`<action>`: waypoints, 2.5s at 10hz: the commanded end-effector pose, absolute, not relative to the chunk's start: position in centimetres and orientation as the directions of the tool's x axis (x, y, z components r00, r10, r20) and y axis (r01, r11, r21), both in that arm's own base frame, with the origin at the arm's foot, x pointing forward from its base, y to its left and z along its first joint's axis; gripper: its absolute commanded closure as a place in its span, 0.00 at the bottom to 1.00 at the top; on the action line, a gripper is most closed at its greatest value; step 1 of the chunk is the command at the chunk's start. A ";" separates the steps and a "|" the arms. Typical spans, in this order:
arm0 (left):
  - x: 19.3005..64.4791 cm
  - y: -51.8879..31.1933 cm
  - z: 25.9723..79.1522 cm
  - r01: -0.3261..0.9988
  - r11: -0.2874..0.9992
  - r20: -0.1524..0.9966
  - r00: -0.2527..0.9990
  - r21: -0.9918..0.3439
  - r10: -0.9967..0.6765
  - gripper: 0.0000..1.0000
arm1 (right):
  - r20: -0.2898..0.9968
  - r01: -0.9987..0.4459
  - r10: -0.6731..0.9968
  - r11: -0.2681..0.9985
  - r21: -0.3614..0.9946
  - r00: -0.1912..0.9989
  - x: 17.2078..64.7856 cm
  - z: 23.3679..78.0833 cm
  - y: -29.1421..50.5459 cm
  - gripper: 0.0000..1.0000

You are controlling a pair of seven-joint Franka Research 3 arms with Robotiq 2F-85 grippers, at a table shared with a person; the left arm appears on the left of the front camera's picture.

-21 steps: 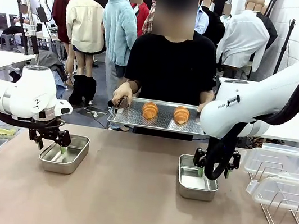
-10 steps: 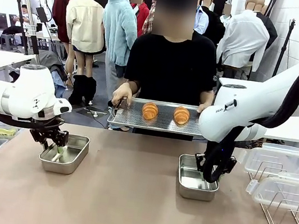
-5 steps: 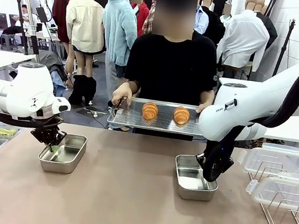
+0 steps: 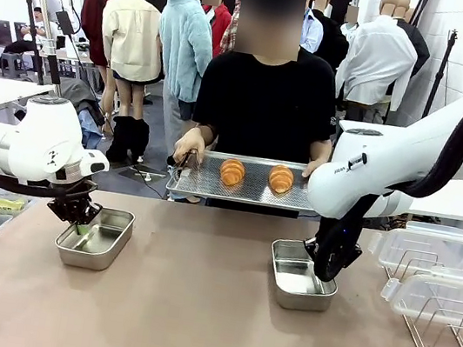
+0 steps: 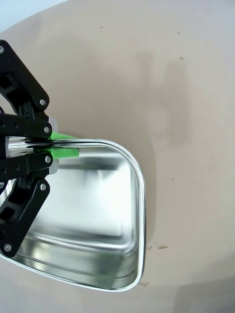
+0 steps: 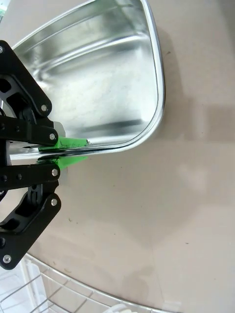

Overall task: Place the bread in airtight containers.
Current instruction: Lift both Airtight Container, then once an object is inside an Airtight Container , place the container in the center of the table.

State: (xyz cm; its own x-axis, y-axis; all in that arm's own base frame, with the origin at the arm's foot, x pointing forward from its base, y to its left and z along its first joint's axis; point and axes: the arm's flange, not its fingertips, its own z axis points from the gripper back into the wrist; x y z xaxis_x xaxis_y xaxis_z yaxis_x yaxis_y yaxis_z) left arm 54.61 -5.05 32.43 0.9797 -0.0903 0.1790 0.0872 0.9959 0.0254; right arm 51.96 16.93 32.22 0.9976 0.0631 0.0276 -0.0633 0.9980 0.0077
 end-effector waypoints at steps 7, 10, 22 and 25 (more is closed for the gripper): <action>54.6 -5.1 32.4 0.087 0.996 0.180 0.980 0.025 -0.090 1.00 | 0.029 -0.065 0.065 0.998 0.008 0.997 51.9 32.2 16.9 1.00; 54.6 -5.1 32.4 0.087 0.996 0.180 0.980 0.025 -0.090 1.00 | 0.029 -0.065 0.065 0.998 0.008 0.997 51.9 32.2 16.9 1.00; 50.3 -6.9 48.1 0.035 0.999 0.163 0.986 -0.026 -0.030 1.00 | 0.148 -0.003 -0.002 0.999 0.032 0.989 50.5 47.0 14.3 1.00; 50.3 -6.9 48.1 0.035 0.999 0.163 0.986 -0.026 -0.030 1.00 | 0.148 -0.003 -0.002 0.999 0.032 0.989 50.5 47.0 14.3 1.00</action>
